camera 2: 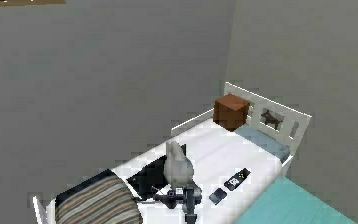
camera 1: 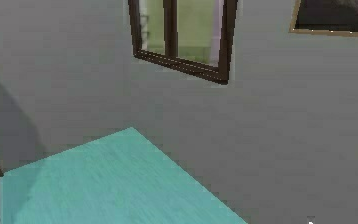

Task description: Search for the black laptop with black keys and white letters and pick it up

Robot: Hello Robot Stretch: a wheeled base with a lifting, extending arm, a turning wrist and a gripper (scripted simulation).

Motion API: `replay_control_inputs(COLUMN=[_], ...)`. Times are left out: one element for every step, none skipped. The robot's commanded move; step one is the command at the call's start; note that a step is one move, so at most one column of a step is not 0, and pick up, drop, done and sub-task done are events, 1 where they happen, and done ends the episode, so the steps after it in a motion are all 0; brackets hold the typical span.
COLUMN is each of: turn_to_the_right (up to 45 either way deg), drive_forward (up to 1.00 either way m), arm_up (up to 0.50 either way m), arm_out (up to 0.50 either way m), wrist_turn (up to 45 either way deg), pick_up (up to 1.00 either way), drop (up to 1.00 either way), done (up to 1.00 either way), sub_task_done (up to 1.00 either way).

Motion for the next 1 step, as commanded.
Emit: replay_control_inputs(turn_to_the_right=[0.0], drive_forward=[0.00], arm_up=[0.10], arm_out=[0.00], wrist_turn=[0.0], pick_up=[0.00], drop=[0.00], done=[0.00], sub_task_done=[0.00])
